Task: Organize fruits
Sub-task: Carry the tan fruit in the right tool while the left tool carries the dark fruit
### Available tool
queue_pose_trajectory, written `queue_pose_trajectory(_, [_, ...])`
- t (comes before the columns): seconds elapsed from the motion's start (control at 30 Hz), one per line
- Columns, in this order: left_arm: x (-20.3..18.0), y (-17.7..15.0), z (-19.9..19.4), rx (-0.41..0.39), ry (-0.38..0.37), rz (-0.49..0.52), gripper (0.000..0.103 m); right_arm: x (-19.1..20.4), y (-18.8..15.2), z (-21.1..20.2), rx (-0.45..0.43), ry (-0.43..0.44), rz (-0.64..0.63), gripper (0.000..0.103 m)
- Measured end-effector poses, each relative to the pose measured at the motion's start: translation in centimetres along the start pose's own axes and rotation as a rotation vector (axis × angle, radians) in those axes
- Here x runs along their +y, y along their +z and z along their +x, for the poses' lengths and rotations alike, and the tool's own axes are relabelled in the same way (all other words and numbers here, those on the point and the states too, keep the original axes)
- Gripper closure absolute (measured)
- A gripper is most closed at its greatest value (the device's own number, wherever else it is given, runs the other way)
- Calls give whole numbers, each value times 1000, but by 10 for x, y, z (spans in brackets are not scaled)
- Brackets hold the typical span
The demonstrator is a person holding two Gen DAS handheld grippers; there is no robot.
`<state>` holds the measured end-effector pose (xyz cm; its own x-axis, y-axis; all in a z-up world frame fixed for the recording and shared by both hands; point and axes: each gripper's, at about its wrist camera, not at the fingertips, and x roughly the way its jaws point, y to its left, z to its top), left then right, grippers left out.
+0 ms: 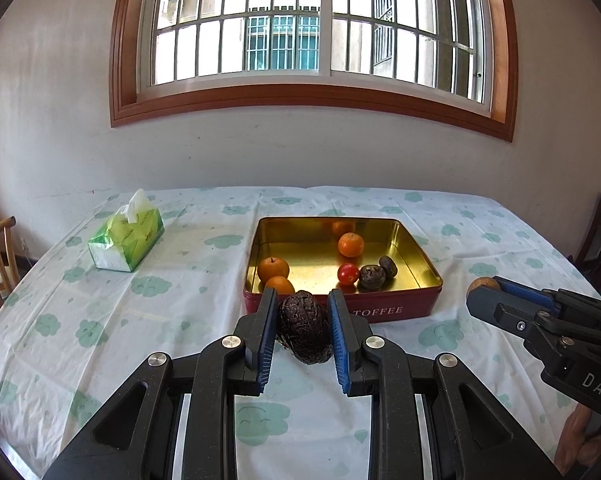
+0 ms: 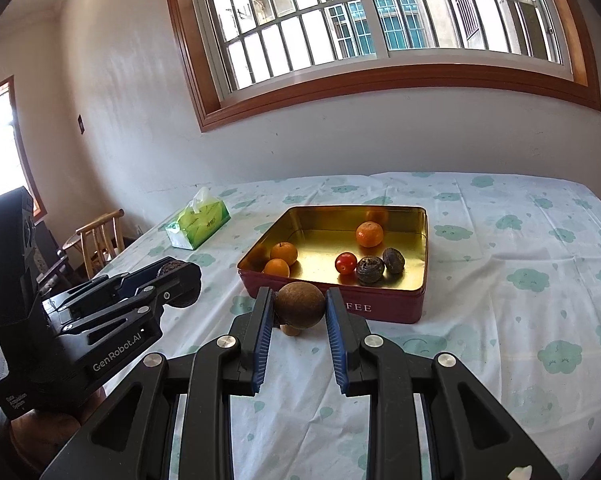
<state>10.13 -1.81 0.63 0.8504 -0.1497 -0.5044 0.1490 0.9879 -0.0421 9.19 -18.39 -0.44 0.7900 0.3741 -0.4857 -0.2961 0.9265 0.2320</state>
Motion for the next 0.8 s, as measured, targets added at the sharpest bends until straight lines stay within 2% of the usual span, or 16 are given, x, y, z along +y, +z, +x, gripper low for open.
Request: queue_pose_trajectory(0.8, [-3,-6,13,18,-13,-6,77,-8,-1,9,6,-14,8,79])
